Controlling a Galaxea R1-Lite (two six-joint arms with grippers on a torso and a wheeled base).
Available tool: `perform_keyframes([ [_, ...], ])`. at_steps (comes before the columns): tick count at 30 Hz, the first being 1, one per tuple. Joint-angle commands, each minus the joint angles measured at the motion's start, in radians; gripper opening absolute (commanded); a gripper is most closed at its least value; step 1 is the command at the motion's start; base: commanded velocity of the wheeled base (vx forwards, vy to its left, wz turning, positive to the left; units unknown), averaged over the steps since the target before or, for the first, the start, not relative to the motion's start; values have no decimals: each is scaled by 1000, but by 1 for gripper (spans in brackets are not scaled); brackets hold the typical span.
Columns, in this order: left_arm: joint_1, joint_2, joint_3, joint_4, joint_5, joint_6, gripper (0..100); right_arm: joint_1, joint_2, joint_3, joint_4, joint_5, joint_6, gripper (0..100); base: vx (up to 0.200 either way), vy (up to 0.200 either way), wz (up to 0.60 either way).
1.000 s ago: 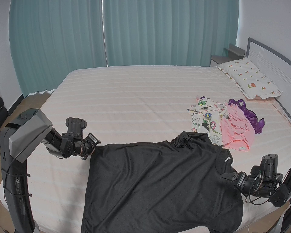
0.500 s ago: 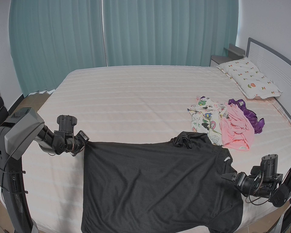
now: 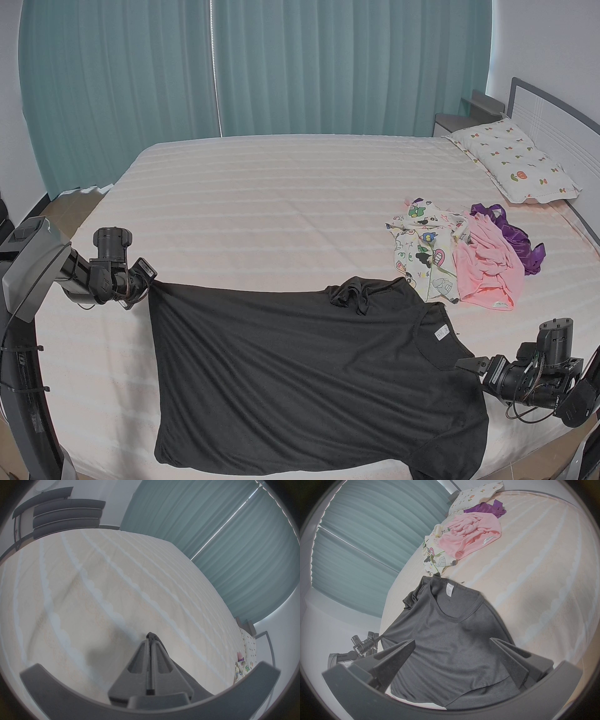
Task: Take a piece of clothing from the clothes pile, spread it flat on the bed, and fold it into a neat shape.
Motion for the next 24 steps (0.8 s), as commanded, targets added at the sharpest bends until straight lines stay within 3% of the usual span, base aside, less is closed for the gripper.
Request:
perform_keyframes([
  [1, 29, 13, -49, 29, -1, 0, 0, -1, 1, 0, -1, 0, 0, 100, 0, 0, 0],
  [10, 63, 28, -204, 144, -9, -4, 0, 1, 1, 0, -1, 0, 5, 100, 0, 0, 0],
  [24, 58, 98, -279, 187, -1, -26, 0, 1, 3, 0, 0, 0, 5, 100, 0, 0, 0],
])
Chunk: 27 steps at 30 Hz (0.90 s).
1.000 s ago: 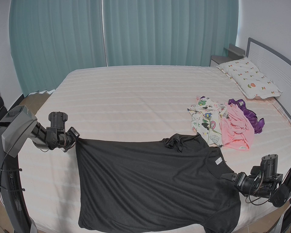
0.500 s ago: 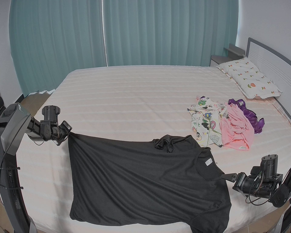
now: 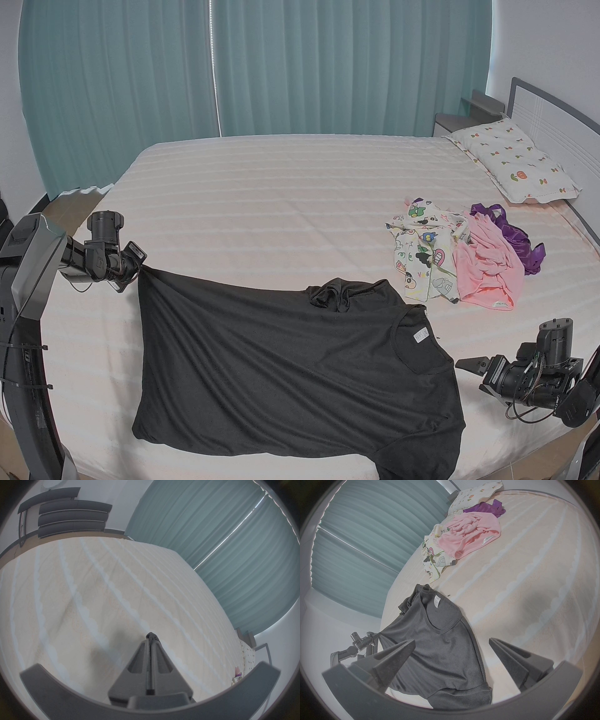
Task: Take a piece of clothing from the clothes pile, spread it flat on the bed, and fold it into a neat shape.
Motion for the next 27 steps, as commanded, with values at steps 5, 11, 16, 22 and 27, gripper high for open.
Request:
perform_keyframes([
  [5, -1, 3, -2, 58, -11, -6, 100, 1, 2, 0, 0, 0, 0, 100, 0, 0, 0],
  [11, -4, -128, 108, 50, -46, -51, 100, 1, 2, 0, 0, 0, 1, 100, 0, 0, 0],
  [16, 5, -304, 292, 49, -172, -66, 100, 1, 0, 1, 0, 1, 1, 100, 0, 0, 0],
  [22, 2, -583, 697, 17, -350, -71, 100, 1, 0, 1, 1, 1, 1, 100, 0, 0, 0],
  [27, -1, -669, 921, -77, -376, -103, 100, 1, -2, 3, 0, 1, 1, 100, -120, 0, 0],
])
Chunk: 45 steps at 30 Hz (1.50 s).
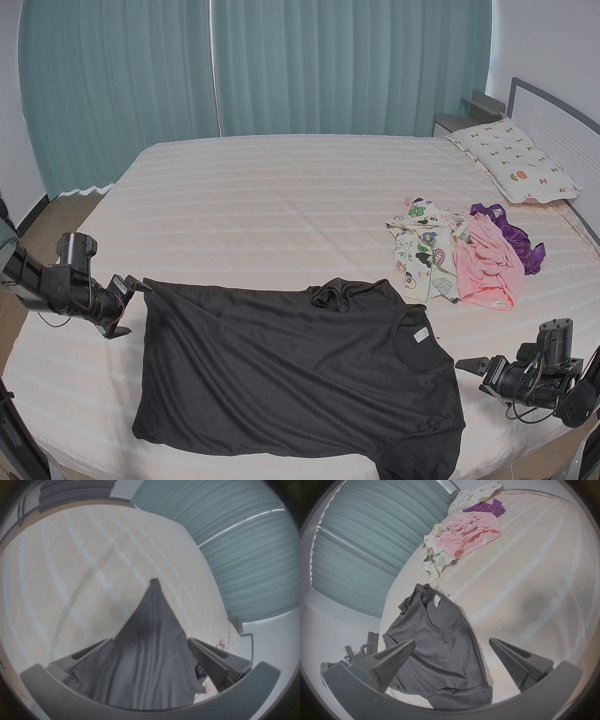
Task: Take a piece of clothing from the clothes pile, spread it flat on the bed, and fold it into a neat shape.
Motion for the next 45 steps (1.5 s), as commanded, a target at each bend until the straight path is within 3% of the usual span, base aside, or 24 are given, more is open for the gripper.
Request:
perform_keyframes([
  [1, -4, -282, 414, -151, -97, -37, 100, 0, -2, 5, -1, 2, 0, 100, -200, 0, 0],
  [7, -4, -279, 660, -421, -109, -30, 100, 8, -2, 14, -4, 2, -1, 100, -200, 0, 0],
  [11, -14, -256, 730, -499, -114, -28, 100, 8, -2, 15, -4, 3, 0, 100, -100, 0, 0],
  [28, -39, -107, 764, -639, -70, 10, 100, 13, -2, 14, -4, 0, -1, 100, 0, 0, 0],
  [39, -79, -74, 759, -648, -63, 12, 100, 14, -3, 14, -4, 0, -1, 100, 0, 0, 0],
  [45, -94, -18, 765, -706, -8, 10, 100, 14, -2, 14, -4, 0, -1, 100, 0, 0, 0],
])
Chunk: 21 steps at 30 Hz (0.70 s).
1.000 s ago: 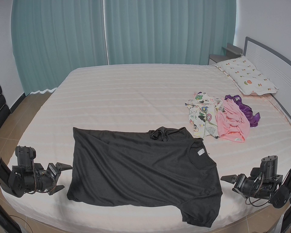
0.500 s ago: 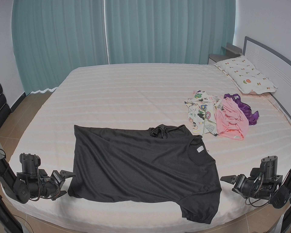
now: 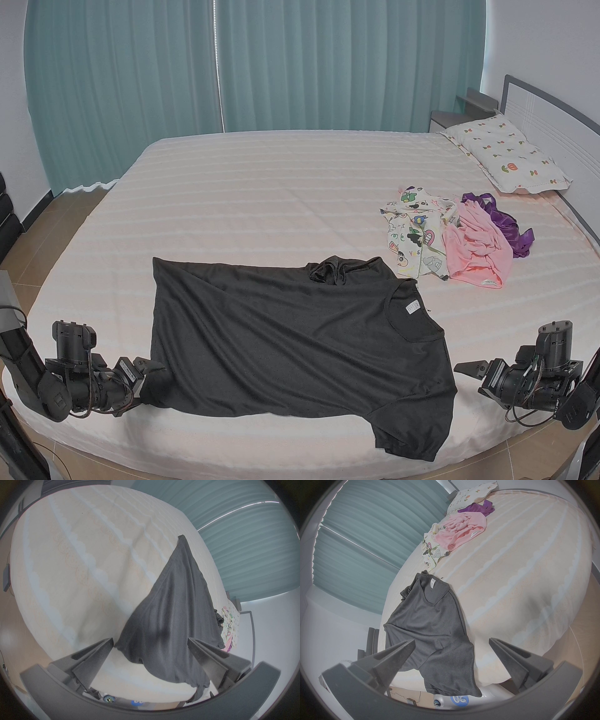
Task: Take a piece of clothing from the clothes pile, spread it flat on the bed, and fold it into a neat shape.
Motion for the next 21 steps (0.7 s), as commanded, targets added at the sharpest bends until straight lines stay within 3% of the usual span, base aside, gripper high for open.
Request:
perform_keyframes([
  [1, -8, 59, 9, -46, 13, -2, 100, 0, 1, 0, -1, 1, 0, 100, 0, 0, 0],
  [6, -20, 74, 23, -81, 14, -2, 100, 2, 1, 0, -1, 1, 0, 100, 0, 0, 0],
  [7, -22, 76, 23, -81, 16, -2, 0, 2, 1, 0, -1, 1, 0, 100, 0, 0, 0],
  [14, -23, 74, 48, -81, 65, 6, 0, 2, 1, 0, -1, 1, 0, 100, 0, 0, 0],
  [21, -13, 65, 121, -69, 99, 177, 0, 2, -1, 0, -2, -1, 0, 100, 0, 0, 0],
])
